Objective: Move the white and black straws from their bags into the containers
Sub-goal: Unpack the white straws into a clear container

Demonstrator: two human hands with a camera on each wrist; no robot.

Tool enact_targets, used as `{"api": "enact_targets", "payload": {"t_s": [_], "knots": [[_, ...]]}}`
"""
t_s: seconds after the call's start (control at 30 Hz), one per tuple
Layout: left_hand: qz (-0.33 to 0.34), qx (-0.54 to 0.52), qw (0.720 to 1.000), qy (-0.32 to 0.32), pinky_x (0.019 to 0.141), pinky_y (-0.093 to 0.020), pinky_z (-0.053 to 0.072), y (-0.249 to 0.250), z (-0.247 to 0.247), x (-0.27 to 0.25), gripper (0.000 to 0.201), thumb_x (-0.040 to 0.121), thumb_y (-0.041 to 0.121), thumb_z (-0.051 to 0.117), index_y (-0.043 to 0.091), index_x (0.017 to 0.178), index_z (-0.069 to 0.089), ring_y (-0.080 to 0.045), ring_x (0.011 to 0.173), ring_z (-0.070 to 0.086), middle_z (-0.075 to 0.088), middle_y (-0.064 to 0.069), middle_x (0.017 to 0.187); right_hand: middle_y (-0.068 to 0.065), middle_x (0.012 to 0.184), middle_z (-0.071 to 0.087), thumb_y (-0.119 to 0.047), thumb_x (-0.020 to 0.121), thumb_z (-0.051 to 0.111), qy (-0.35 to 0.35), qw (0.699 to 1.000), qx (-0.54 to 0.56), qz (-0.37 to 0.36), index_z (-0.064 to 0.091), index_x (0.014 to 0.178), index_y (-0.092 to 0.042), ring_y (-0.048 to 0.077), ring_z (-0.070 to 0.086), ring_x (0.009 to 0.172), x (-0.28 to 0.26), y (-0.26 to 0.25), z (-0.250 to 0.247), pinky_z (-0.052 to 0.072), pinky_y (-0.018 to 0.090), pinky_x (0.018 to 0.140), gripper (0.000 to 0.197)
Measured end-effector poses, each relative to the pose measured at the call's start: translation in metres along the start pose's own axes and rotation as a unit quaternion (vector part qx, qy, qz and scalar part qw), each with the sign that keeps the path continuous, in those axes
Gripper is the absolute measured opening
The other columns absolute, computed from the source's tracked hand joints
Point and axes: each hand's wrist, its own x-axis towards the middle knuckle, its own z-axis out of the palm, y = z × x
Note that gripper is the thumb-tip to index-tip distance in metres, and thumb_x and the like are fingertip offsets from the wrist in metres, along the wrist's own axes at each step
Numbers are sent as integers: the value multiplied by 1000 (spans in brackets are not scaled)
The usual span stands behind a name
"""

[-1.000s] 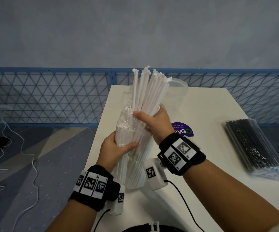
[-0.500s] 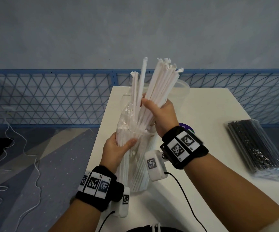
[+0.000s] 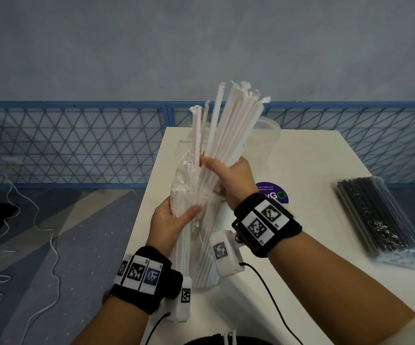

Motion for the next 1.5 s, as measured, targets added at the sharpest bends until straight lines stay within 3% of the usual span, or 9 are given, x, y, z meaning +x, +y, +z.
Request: {"api": "enact_targets", "payload": {"t_s": [0.13,0.33,0.47,0.6,0.73,1.03,1.2,1.3,1.5], "knots": [[-5,-6,1000,8,83,-34,54,-1,-2,0,46,57,40,85,23,95,66,-18,94,70,74,1,95,2,69,66,-3,79,68,18,998,46,-39,65,79,-4,13,66,68,8,-12,0,54,28,69,3],[-7,-4,1000,19,85,-37,54,-4,-4,4,62,46,55,85,22,97,69,-18,96,70,75,0,97,5,71,61,-3,82,64,24,995,76,-56,62,78,-7,15,62,71,12,-24,0,52,29,72,6],[3,6,1000,24,81,-29,54,2,-7,4,41,58,40,85,27,92,66,-14,93,70,74,5,93,11,77,64,-9,78,65,14,994,92,-65,64,71,-7,20,62,78,15,-31,1,52,30,75,7],[14,17,999,36,77,-25,54,7,-11,7,37,58,37,77,26,91,65,-12,90,69,72,6,92,0,60,61,-3,84,61,60,986,132,-83,60,68,-10,15,59,64,18,-42,1,51,30,68,17],[10,34,997,62,86,-38,55,3,-22,13,39,58,39,78,26,93,66,-17,94,68,72,2,95,-2,53,58,-1,85,59,112,970,194,-98,55,74,-9,15,55,58,28,-55,-5,48,31,63,13],[15,64,995,79,86,-40,54,5,-23,20,29,70,24,80,23,95,65,-20,93,67,70,3,93,8,65,53,-4,84,60,185,945,257,-80,51,95,-2,14,54,53,42,-58,-16,50,26,55,15],[28,61,996,64,78,-28,54,10,-15,20,21,74,17,77,27,88,64,-9,85,66,69,8,88,5,64,57,-5,82,65,128,965,226,-43,58,76,-9,15,56,60,44,-53,-15,51,26,59,10],[27,58,995,75,80,-32,54,9,-13,20,24,73,19,78,24,92,64,-13,88,67,70,5,90,3,63,61,-6,81,67,100,975,197,-7,59,76,-10,14,60,64,36,-40,-8,53,28,65,10],[17,67,994,88,81,-33,54,10,-17,22,34,67,30,80,21,97,65,-13,89,66,70,6,92,5,54,56,-7,83,65,198,945,260,-4,53,78,-6,14,55,46,45,-48,-9,49,23,50,13]]}}
